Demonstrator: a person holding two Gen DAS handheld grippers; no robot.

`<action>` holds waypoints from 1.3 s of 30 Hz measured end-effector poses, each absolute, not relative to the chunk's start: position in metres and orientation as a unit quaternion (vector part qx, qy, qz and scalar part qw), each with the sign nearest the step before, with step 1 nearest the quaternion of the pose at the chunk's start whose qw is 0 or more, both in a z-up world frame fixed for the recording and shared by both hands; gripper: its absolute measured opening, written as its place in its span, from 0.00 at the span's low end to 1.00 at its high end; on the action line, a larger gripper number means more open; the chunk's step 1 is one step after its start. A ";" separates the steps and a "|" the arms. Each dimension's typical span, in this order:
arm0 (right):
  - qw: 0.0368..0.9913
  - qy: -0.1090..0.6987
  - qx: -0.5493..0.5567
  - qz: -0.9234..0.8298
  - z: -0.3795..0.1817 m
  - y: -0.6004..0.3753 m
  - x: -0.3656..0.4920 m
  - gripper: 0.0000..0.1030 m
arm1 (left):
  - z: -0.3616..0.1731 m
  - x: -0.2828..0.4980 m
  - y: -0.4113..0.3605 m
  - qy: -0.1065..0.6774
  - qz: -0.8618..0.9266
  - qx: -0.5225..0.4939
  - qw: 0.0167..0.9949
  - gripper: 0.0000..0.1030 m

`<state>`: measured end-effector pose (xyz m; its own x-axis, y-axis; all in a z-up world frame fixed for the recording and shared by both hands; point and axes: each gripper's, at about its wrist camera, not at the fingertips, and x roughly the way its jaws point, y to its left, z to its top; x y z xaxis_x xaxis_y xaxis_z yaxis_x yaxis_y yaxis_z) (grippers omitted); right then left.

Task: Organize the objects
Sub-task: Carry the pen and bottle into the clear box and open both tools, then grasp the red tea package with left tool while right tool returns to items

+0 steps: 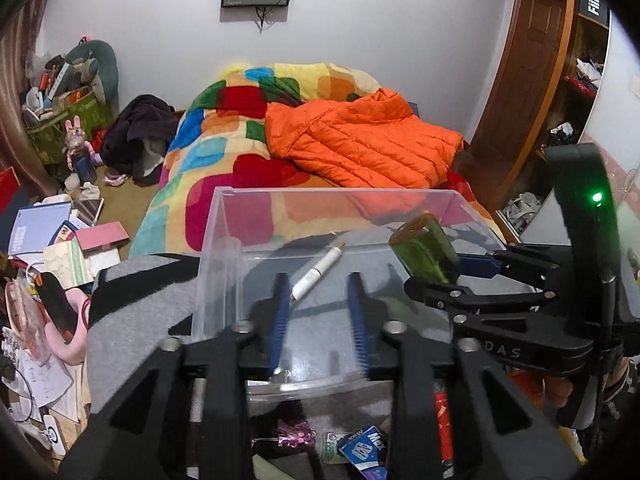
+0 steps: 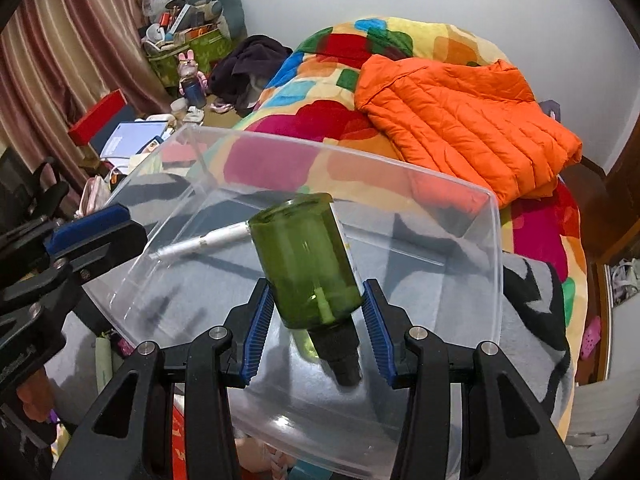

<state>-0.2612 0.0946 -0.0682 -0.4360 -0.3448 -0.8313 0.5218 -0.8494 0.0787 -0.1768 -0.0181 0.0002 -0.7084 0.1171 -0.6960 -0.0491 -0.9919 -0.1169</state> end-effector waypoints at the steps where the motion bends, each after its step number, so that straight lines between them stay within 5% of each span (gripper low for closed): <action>1: 0.256 0.099 0.464 -0.842 -0.068 0.094 -0.261 0.41 | 0.002 -0.175 -0.018 -0.045 0.924 -0.376 0.045 0.42; 6: 0.253 0.099 0.456 -0.847 -0.060 0.098 -0.253 0.43 | 0.013 -0.161 -0.014 -0.030 0.932 -0.358 0.039 0.59; 9: 0.250 0.089 0.442 -0.857 -0.049 0.107 -0.245 0.53 | 0.021 -0.151 -0.009 -0.017 0.936 -0.350 0.036 0.65; 14: 0.236 0.074 0.403 -0.881 -0.023 0.138 -0.222 0.64 | 0.029 -0.127 0.002 -0.015 0.938 -0.342 0.060 0.68; 24: 0.199 0.041 0.402 -0.893 -0.029 0.205 -0.173 0.67 | 0.010 -0.074 0.044 0.029 0.929 -0.352 0.106 0.87; 39: 0.235 0.045 0.423 -0.874 -0.075 0.190 -0.132 0.67 | -0.027 -0.041 0.032 -0.028 0.918 -0.389 0.065 0.88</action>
